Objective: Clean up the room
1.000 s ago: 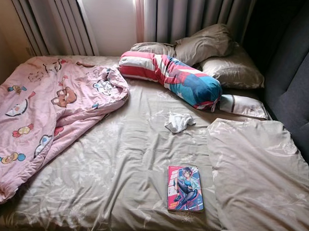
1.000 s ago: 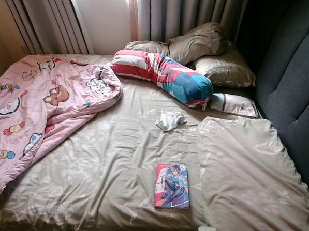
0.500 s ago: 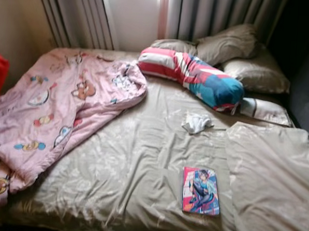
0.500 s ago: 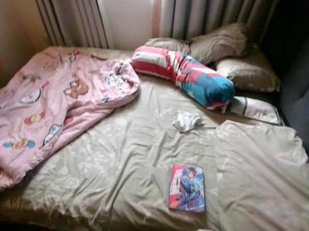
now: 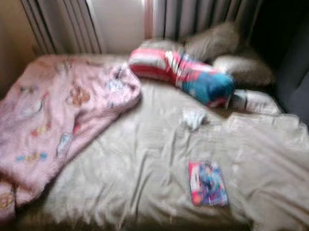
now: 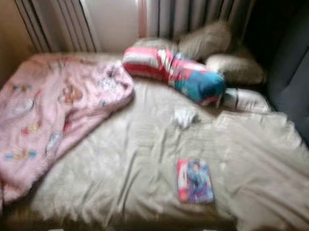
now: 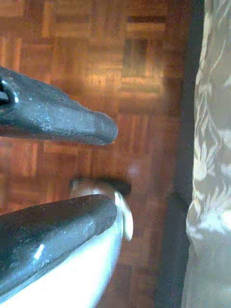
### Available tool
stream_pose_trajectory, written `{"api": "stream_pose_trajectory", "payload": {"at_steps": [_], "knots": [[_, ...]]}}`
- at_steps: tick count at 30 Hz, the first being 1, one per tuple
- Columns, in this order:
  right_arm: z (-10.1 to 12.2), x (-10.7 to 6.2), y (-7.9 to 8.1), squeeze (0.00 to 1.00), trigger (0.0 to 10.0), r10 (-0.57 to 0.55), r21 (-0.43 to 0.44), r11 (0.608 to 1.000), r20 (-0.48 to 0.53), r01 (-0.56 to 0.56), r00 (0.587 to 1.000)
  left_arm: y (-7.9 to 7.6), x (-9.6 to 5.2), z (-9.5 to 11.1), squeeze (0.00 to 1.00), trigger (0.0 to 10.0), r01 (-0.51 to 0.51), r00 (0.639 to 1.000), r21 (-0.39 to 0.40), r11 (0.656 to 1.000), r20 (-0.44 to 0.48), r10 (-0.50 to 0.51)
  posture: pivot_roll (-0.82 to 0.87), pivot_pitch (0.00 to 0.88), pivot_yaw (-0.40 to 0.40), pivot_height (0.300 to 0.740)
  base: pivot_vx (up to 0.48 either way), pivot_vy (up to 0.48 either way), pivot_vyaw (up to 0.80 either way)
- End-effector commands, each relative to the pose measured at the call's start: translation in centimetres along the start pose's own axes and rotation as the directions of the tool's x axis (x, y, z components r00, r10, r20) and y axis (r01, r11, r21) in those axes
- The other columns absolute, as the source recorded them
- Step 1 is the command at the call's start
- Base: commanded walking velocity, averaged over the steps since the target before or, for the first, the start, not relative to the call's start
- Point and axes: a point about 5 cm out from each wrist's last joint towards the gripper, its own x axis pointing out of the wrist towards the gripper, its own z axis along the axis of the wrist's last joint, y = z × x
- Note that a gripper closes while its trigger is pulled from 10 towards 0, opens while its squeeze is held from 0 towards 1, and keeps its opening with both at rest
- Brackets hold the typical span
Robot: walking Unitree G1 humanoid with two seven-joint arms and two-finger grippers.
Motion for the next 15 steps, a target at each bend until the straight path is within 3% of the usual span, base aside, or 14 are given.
{"api": "stream_pose_trajectory", "payload": {"at_steps": [1,6,15], "knots": [[-0.62,-0.05,0.83,0.0,10.0,0.021,-0.008,1.0,-0.021,-0.021,1.0,0.64,-0.19,-0.44,0.0,10.0,-0.017,1.0,0.002,1.0,-0.019,0.017,-0.06,0.157,0.036,0.74,0.0,0.48,0.54],[-0.58,-0.03,0.92,0.0,10.0,0.024,-0.005,1.0,-0.021,-0.024,0.999,0.63,-0.18,-0.39,0.0,10.0,-0.017,1.0,0.001,1.0,-0.018,0.017,-0.06,0.16,0.035,0.74,0.0,0.48,0.66],[-0.86,-0.08,0.96,0.0,10.0,0.012,0.023,1.0,-0.03,-0.011,0.999,0.66,-0.17,-0.33,0.0,10.0,-0.018,1.0,-0.002,1.0,-0.017,0.018,-0.06,0.166,0.036,0.74,0.0,0.48,0.0]]}}
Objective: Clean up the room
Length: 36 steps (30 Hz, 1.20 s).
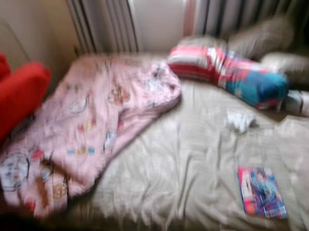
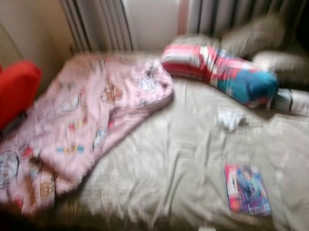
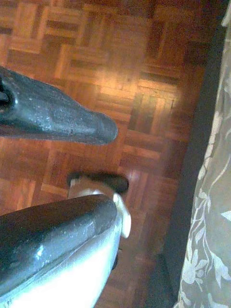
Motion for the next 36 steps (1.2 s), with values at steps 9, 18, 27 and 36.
{"api": "stream_pose_trajectory", "payload": {"at_steps": [9,18,27,36], "knots": [[-0.76,-0.11,0.59,0.0,10.0,0.002,0.035,0.999,-0.023,-0.001,1.0,0.69,-0.2,-0.43,0.0,10.0,-0.017,1.0,-0.001,1.0,-0.021,0.017,-0.06,0.17,0.037,0.74,0.0,0.48,0.0],[-0.83,-0.13,0.53,0.0,10.0,-0.009,0.063,0.998,-0.021,0.011,1.0,0.7,-0.2,-0.45,0.0,10.0,-0.018,1.0,-0.002,1.0,-0.023,0.018,-0.06,0.171,0.037,0.74,0.0,0.48,0.0],[-0.89,-0.14,0.47,0.0,10.0,-0.016,0.077,0.997,-0.026,0.018,1.0,0.68,-0.2,-0.44,0.0,10.0,-0.018,1.0,-0.002,1.0,-0.022,0.018,-0.06,0.17,0.036,0.74,0.0,0.469,0.0],[-0.83,-0.14,0.23,0.0,10.0,-0.022,0.072,0.997,-0.024,0.023,0.999,0.68,-0.2,-0.42,0.0,10.0,-0.016,1.0,0.008,1.0,-0.018,0.016,-0.06,0.161,0.038,0.74,0.0,0.0,0.35]]}}
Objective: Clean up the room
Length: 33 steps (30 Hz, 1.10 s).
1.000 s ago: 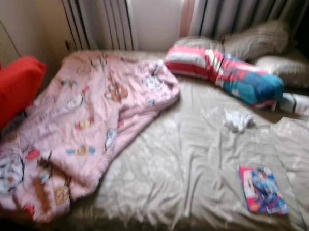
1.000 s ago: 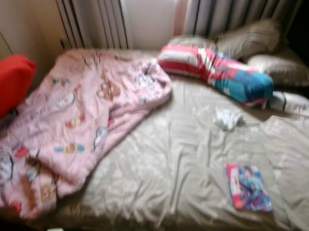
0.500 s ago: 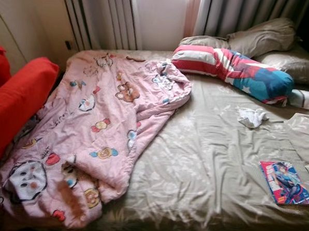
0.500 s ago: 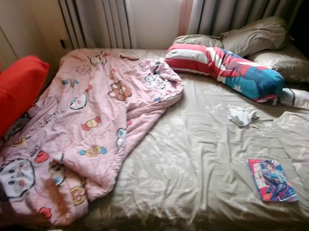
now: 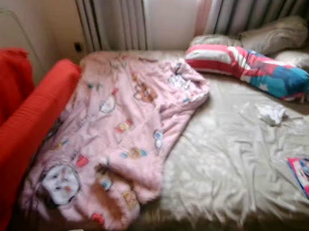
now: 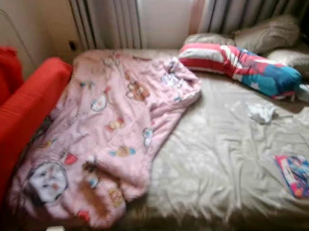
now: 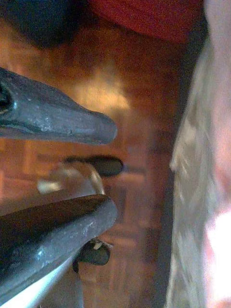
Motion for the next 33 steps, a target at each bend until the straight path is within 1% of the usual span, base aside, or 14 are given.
{"api": "stream_pose_trajectory", "payload": {"at_steps": [1,18,21,24,33], "knots": [[-0.27,-0.09,-0.52,0.0,10.0,-0.012,0.004,1.0,-0.013,0.012,1.0,0.12,-0.36,-1.65,0.0,10.0,-0.004,0.999,-0.001,1.0,-0.053,0.004,-0.06,0.161,0.038,0.74,0.0,0.0,0.8],[-0.1,-0.07,-0.67,0.0,10.0,-0.015,0.023,1.0,-0.006,0.015,1.0,0.05,-0.35,-1.67,0.0,10.0,0.0,0.999,0.007,1.0,-0.053,0.0,-0.06,0.137,0.036,0.74,0.0,0.0,0.8],[-0.07,-0.07,-0.72,0.0,10.0,-0.017,0.027,0.999,-0.005,0.017,1.0,0.03,-0.35,-1.67,0.0,10.0,0.001,0.999,0.006,1.0,-0.053,-0.001,-0.06,0.136,0.035,0.74,0.0,0.0,0.55],[0.13,-0.04,-0.85,0.0,10.0,-0.024,0.051,0.998,0.002,0.024,1.0,-0.03,-0.33,-1.62,0.0,10.0,0.003,0.999,0.005,1.0,-0.053,-0.002,-0.06,0.142,0.032,0.74,0.0,0.0,0.0],[0.4,0.0,-0.97,0.0,10.0,-0.034,0.08,0.996,0.017,0.033,0.999,-0.04,-0.32,-1.63,0.0,10.0,0.002,0.999,-0.002,1.0,-0.054,-0.002,-0.06,0.146,0.031,0.74,0.0,0.0,0.0]]}}
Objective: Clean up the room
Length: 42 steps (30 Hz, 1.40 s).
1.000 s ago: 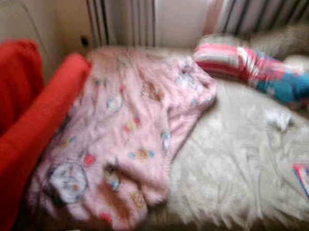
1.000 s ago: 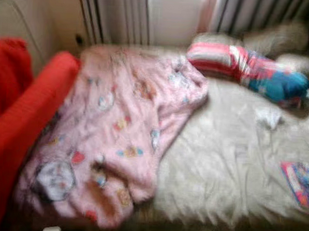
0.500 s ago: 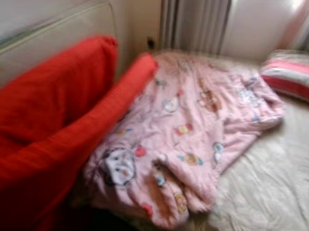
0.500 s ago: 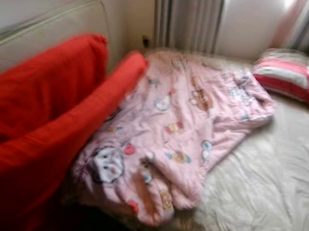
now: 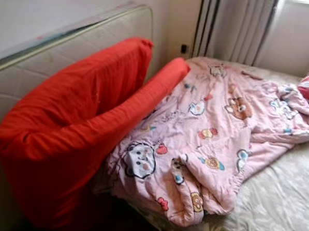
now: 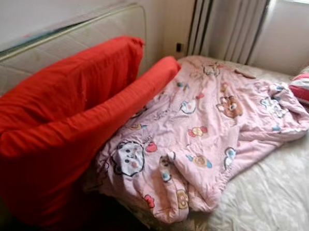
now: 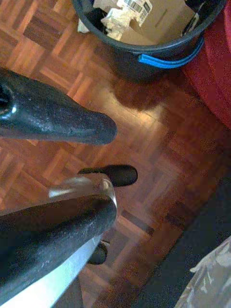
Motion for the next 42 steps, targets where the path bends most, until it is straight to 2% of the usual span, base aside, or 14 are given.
{"api": "stream_pose_trajectory", "payload": {"at_steps": [1,28,42], "knots": [[-0.26,-0.05,0.1,0.0,10.0,-0.004,0.021,1.0,-0.006,0.004,1.0,0.32,-0.29,-1.17,0.0,10.0,-0.007,0.999,-0.003,1.0,-0.04,0.007,-0.06,0.146,0.031,0.74,0.0,0.0,0.0],[-0.12,-0.06,0.15,0.0,10.0,-0.002,0.036,0.999,0.017,0.002,1.0,0.27,-0.3,-1.23,0.0,10.0,0.002,0.999,-0.009,1.0,-0.042,-0.003,-0.06,0.148,0.029,0.74,0.0,0.0,0.0],[-0.28,-0.12,0.12,0.0,10.0,0.002,0.035,0.999,0.015,-0.003,1.0,0.3,-0.31,-1.25,0.0,10.0,0.002,0.999,-0.009,1.0,-0.043,-0.002,-0.06,0.151,0.03,0.74,0.279,0.0,0.0]]}}
